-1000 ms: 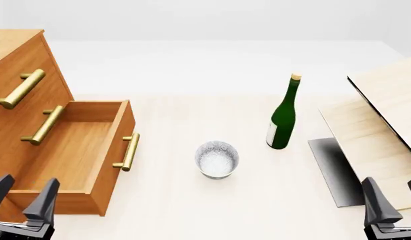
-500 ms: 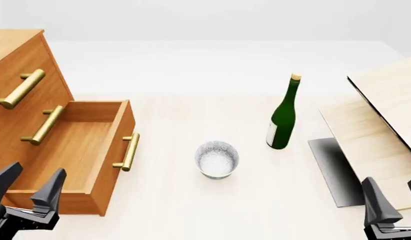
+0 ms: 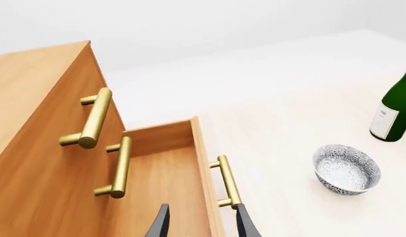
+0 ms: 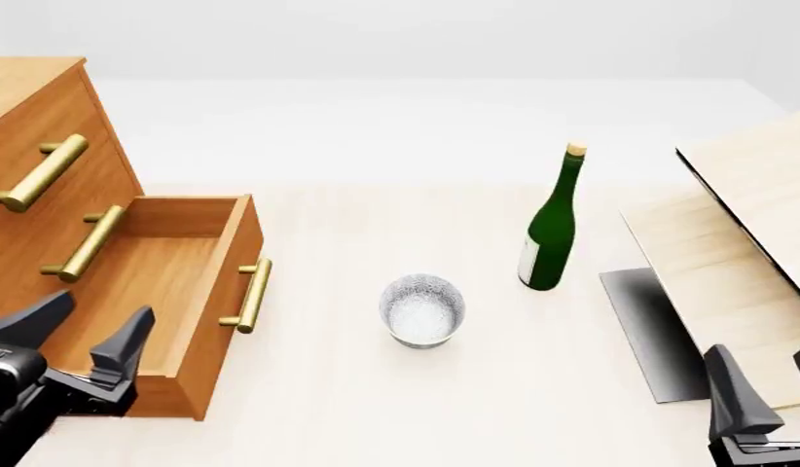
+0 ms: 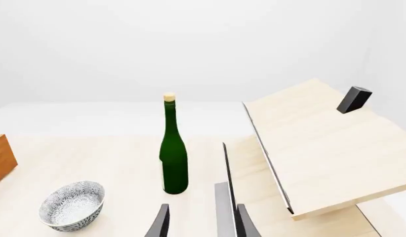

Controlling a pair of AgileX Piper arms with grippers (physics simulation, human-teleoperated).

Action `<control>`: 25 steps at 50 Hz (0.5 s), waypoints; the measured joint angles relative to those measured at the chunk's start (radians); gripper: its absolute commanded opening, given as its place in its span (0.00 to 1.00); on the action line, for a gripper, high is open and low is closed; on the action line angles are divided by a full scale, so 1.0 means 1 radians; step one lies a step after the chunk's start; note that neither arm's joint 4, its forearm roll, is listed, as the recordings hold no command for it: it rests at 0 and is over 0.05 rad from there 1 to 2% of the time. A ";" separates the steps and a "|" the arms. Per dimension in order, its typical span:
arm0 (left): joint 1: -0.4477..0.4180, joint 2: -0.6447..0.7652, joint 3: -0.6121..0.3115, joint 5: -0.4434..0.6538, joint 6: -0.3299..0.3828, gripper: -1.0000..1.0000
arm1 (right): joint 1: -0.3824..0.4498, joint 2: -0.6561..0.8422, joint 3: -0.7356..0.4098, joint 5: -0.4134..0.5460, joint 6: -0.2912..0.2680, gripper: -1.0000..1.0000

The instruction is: Put the bowl in the bottom drawer of the cabinet and close it.

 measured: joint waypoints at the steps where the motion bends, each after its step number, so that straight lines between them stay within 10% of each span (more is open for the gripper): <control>1: -0.002 0.007 -0.002 -0.001 -0.001 1.00 | 0.000 0.000 0.000 0.000 0.000 1.00; 25: -0.036 0.132 -0.065 0.030 -0.017 1.00 | 0.000 0.000 0.000 0.000 0.000 1.00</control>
